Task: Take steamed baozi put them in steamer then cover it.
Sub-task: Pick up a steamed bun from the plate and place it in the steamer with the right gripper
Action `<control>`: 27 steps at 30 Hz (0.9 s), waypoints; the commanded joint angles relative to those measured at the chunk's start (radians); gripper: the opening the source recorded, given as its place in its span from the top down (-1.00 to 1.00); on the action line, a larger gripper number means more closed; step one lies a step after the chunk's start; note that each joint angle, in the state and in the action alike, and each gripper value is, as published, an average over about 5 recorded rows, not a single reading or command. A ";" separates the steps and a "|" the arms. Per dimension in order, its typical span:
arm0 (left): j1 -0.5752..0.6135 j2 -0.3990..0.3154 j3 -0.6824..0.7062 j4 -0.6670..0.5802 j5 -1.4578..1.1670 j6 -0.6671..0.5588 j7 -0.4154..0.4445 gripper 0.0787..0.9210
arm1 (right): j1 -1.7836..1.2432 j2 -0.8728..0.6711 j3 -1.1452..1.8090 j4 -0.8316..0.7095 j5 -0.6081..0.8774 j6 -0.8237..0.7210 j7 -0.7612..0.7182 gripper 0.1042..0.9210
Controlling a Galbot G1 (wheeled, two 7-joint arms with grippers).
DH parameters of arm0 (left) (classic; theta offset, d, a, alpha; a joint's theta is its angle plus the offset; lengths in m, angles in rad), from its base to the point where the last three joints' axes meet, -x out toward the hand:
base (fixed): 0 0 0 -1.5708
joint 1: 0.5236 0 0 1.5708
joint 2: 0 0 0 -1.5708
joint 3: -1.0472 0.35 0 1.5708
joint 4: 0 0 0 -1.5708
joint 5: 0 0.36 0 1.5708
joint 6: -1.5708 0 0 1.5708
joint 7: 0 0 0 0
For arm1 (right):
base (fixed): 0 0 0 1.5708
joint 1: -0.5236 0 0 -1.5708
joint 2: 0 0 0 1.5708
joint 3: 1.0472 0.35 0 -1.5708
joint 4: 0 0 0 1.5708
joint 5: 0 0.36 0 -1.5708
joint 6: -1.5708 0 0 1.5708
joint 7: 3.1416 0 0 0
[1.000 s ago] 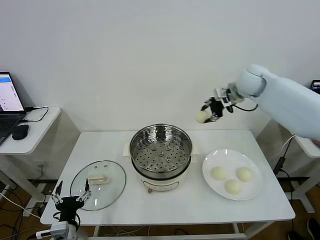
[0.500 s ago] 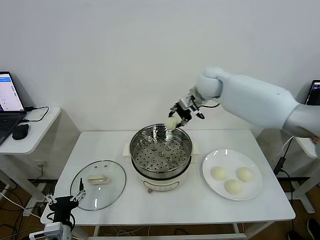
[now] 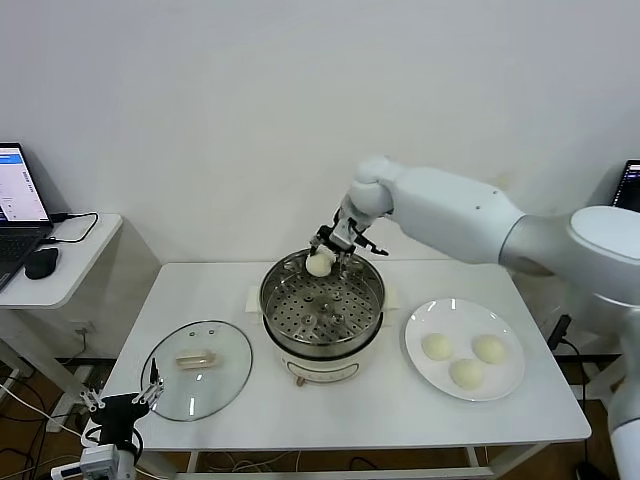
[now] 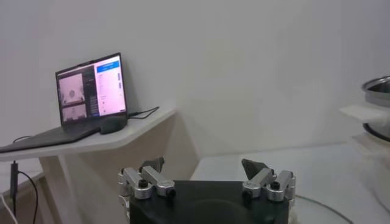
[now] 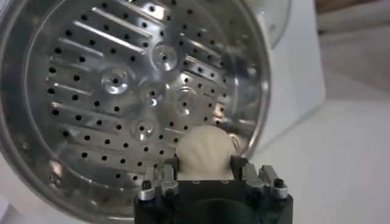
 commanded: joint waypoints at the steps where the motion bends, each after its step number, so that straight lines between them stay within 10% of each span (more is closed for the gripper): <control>1: -0.004 0.000 -0.004 -0.001 -0.001 0.001 0.000 -0.77 | -0.053 0.045 0.005 -0.069 -0.135 0.099 0.029 -0.07; 16: 0.003 -0.011 -0.006 -0.011 -0.004 0.000 -0.003 -0.77 | -0.068 0.059 0.027 -0.104 -0.218 0.143 0.066 -0.31; 27: 0.016 -0.010 -0.008 -0.045 -0.003 0.002 -0.003 -0.77 | 0.108 -0.084 -0.040 0.149 0.213 -0.162 -0.041 -0.76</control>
